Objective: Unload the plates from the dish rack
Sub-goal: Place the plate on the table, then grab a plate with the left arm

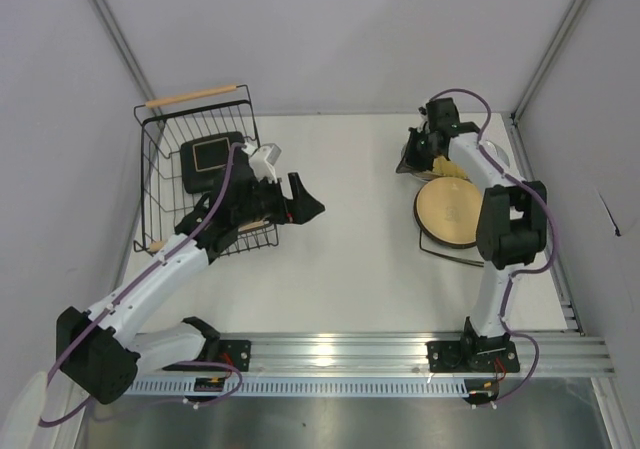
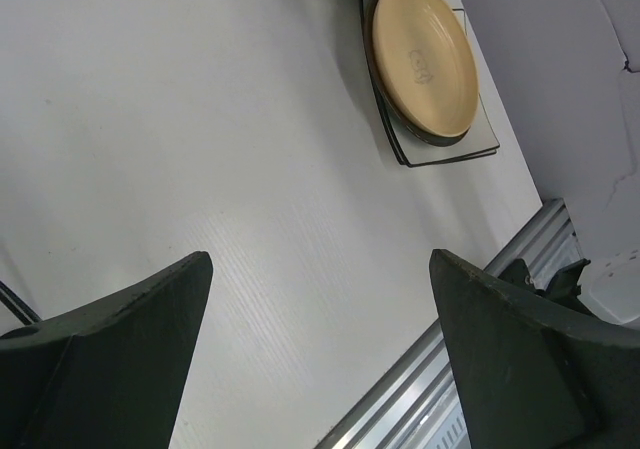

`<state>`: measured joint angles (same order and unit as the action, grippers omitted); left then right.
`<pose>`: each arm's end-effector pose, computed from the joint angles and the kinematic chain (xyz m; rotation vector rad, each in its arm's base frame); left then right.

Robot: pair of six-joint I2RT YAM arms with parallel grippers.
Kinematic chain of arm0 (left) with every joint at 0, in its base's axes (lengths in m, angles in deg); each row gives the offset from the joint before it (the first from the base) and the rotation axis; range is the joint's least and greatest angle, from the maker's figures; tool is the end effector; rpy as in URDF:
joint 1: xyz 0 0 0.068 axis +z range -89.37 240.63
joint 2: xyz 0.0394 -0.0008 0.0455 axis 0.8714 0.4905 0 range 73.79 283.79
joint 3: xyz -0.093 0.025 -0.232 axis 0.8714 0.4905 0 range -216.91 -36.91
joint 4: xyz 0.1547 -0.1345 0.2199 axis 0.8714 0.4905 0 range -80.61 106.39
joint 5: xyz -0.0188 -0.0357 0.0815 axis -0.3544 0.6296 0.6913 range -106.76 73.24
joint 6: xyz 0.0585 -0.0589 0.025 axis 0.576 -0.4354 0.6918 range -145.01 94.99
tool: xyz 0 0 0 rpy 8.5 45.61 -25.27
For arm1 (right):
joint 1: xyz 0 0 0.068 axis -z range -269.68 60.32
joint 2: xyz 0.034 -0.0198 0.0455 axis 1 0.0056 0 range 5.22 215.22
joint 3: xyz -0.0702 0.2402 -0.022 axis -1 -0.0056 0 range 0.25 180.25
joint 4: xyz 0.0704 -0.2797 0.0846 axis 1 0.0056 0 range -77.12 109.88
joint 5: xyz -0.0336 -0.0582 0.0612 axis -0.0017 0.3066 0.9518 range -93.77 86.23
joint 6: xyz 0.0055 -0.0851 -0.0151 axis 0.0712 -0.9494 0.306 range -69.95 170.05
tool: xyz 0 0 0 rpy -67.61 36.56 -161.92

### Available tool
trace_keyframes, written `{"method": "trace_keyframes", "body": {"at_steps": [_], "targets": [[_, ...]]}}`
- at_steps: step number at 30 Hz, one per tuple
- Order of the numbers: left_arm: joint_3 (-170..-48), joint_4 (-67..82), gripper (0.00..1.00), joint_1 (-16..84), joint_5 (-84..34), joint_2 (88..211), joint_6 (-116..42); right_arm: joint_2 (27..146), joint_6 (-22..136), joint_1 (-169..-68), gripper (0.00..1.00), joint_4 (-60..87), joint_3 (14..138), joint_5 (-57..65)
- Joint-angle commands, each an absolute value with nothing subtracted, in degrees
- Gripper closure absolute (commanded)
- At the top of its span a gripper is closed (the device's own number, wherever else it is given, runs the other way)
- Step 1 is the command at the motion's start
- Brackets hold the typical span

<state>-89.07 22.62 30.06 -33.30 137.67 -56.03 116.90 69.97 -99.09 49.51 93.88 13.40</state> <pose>0.2817 -0.1916 0.2688 0.1876 2.1166 -0.9548 0.4749 0.1016 0.1863 0.1118 2.5601 0.5804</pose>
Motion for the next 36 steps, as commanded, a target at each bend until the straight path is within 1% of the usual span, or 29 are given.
{"method": "trace_keyframes", "body": {"at_steps": [1,4,9,15,18,22,25,26,28,29,32,36], "targets": [[-88.6,22.5,0.04,31.0,-31.5,135.1,-56.2,120.4,70.4,-100.7,1.0,55.6,100.5,10.4],[-88.4,22.7,0.04,31.4,-31.6,134.8,-56.1,121.9,70.9,-101.5,1.0,59.3,101.0,4.8],[-87.9,22.7,0.04,31.9,-31.8,134.5,-56.1,119.2,71.6,-101.6,1.0,60.5,94.4,-2.8],[-87.9,22.1,0.04,32.0,-32.5,135.1,-56.4,116.9,71.2,-101.2,1.0,60.2,86.8,-3.7],[-87.9,22.1,0.04,32.1,-32.4,135.0,-56.5,115.4,71.4,-101.0,1.0,60.2,84.7,-7.3],[-87.8,22.4,0.04,32.1,-32.2,134.3,-56.5,112.8,71.1,-100.8,1.0,60.2,83.7,-7.3],[-87.8,22.4,0.04,32.1,-32.1,134.0,-56.6,111.1,69.6,-100.9,1.0,57.6,83.0,-1.4],[-87.9,22.3,0.04,32.1,-32.1,134.0,-56.6,110.2,69.0,-100.8,1.0,56.1,82.4,6.4],[-88.2,22.8,0.04,32.1,-31.5,133.6,-56.6,109.6,68.1,-100.8,1.0,50.8,81.7,17.0],[-89.0,23.1,0.04,32.3,-31.2,133.4,-56.3,109.5,68.2,-101.0,1.0,49.5,82.0,24.5],[-91.2,25.6,0.03,32.9,-28.8,133.0,-54.9,108.3,69.0,-103.1,1.0,45.2,83.4,31.7],[-94.6,28.5,0.0,35.2,-26.0,133.1,-52.8,106.7,69.3,-105.1,1.0,45.4,87.2,32.1]]}}
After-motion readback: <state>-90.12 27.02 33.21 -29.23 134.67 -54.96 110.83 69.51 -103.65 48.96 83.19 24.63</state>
